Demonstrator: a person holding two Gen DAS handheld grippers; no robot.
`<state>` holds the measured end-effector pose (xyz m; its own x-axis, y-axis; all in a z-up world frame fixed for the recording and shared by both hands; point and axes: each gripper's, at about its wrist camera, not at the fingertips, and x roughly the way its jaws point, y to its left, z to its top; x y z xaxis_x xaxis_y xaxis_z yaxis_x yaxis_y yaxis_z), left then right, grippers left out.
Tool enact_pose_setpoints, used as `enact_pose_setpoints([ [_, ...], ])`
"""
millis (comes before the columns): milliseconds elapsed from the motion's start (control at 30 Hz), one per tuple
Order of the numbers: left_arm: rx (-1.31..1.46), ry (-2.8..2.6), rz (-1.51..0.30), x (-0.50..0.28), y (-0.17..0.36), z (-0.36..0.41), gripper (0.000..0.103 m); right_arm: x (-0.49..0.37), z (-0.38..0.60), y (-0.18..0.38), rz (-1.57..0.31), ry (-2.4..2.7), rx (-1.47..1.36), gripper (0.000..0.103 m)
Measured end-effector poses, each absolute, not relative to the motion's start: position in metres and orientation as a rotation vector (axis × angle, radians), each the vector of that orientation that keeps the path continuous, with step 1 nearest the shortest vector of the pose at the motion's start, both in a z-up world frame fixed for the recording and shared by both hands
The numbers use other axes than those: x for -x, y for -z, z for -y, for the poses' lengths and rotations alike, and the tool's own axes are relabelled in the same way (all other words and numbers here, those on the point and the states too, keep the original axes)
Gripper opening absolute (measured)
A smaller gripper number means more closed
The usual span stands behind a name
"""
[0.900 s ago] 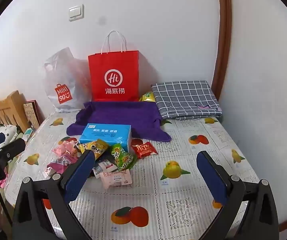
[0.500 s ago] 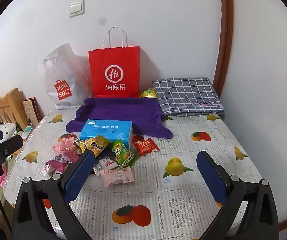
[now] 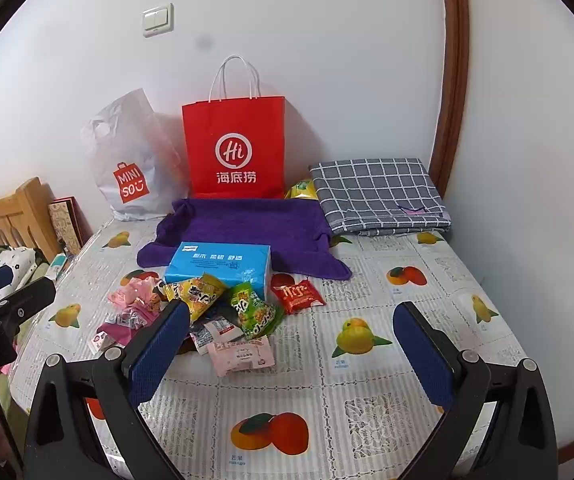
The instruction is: Organize snacks
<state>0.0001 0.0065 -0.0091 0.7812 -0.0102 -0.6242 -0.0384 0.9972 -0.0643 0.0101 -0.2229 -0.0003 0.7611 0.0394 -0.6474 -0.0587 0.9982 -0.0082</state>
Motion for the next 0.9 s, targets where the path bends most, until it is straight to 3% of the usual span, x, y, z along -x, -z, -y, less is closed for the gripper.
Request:
enact_pose_setpoints([
  [900,0.077,-0.003,-0.669,0.0028,0.0060,-0.0034,0.103,-0.0033,0.2184,-0.0054,-0.678,-0.065,0.021,0.100],
])
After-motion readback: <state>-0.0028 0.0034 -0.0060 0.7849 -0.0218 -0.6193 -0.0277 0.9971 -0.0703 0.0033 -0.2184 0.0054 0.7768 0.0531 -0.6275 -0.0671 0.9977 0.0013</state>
